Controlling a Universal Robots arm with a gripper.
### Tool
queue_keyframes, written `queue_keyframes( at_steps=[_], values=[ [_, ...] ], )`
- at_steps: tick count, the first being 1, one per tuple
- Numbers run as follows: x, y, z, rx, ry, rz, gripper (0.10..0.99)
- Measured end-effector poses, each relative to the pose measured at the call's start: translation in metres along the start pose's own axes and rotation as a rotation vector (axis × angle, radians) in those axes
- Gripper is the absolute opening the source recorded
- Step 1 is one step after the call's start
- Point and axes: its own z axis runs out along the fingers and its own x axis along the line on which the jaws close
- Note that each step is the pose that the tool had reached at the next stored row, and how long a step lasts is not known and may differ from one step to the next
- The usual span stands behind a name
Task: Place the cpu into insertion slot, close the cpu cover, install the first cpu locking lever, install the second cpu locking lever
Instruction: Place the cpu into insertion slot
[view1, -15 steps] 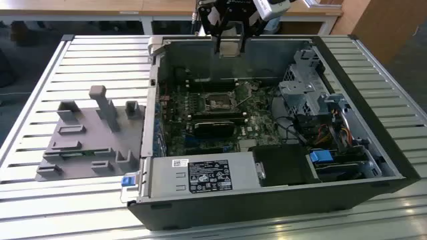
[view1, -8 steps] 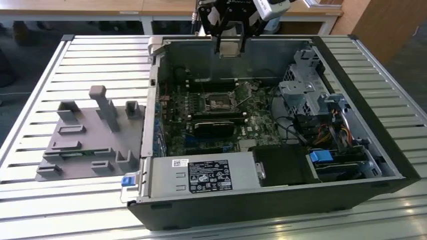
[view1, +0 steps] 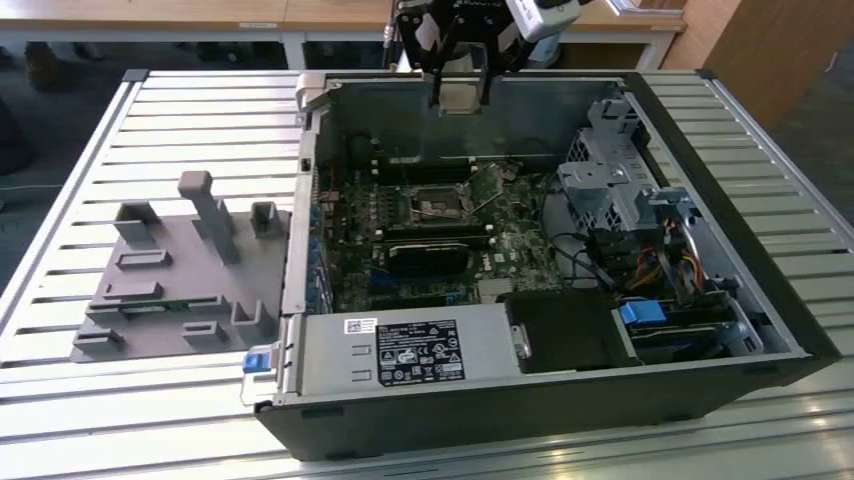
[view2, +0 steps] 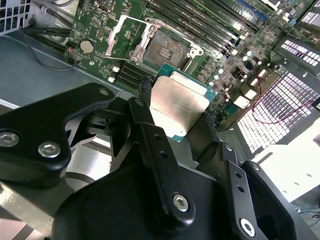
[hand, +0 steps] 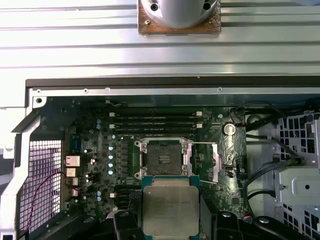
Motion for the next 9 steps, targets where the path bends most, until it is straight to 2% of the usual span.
queue_keyframes(
  at_steps=[5, 9],
  values=[
    [0.0000, 0.0000, 0.0006, 0.001, -0.0023, 0.022, 0.541],
    [0.0000, -0.0001, 0.0014, 0.005, -0.0063, 0.065, 0.541]
  ],
)
